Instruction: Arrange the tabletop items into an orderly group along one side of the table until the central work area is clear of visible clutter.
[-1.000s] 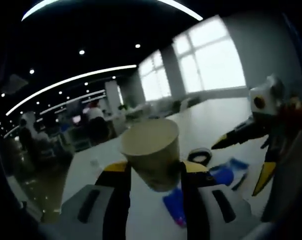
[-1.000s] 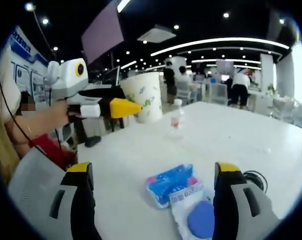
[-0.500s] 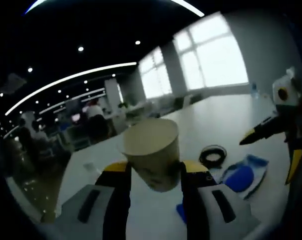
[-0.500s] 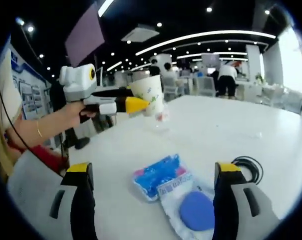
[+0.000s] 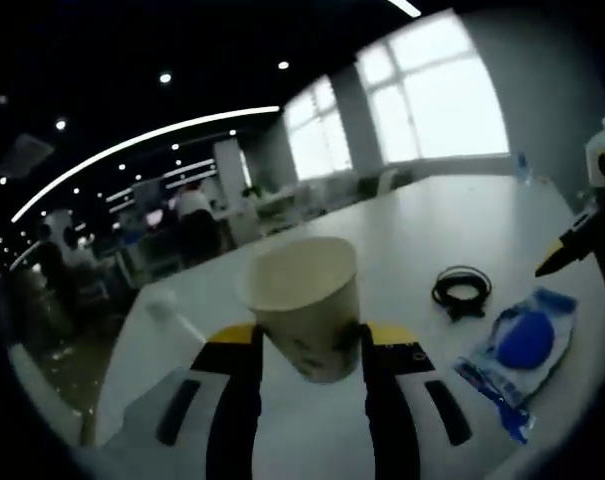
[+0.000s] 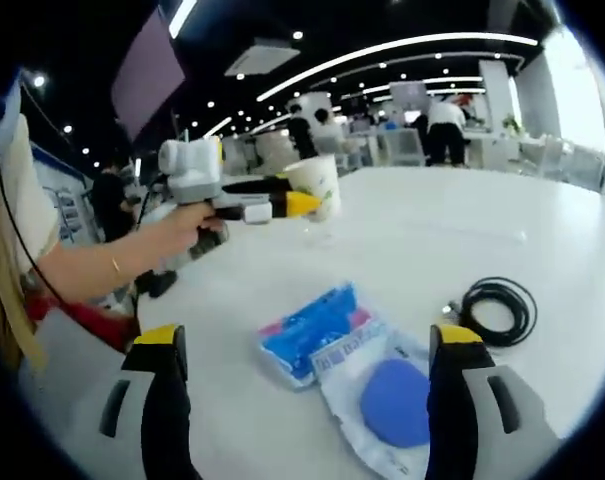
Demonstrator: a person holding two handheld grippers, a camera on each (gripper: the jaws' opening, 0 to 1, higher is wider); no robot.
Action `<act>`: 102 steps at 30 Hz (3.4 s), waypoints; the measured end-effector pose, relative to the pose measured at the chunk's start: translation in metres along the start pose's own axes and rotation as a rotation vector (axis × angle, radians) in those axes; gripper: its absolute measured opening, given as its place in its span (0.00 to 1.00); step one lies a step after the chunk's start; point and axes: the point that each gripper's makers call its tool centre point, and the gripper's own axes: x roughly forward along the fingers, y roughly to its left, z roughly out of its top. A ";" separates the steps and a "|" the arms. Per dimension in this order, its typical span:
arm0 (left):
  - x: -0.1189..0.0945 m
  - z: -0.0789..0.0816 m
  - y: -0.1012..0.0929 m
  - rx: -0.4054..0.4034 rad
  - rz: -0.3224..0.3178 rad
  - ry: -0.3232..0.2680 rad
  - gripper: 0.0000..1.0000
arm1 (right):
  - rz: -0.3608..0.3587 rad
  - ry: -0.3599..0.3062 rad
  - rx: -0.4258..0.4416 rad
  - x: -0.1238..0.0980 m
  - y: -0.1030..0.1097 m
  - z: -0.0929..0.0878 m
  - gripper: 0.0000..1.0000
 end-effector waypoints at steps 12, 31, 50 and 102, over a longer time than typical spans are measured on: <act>0.038 -0.034 0.013 -0.018 0.026 0.032 0.37 | -0.016 0.070 0.000 0.002 -0.006 -0.021 0.99; 0.064 -0.070 0.018 -0.034 0.060 0.074 0.37 | -0.042 0.117 -0.032 0.001 -0.014 -0.032 0.98; 0.078 -0.086 0.025 -0.015 0.091 0.094 0.37 | -0.043 0.135 -0.022 0.002 -0.017 -0.037 0.98; -0.014 -0.046 -0.030 -0.080 -0.094 0.091 0.96 | -0.080 -0.042 0.093 -0.018 -0.027 0.009 0.97</act>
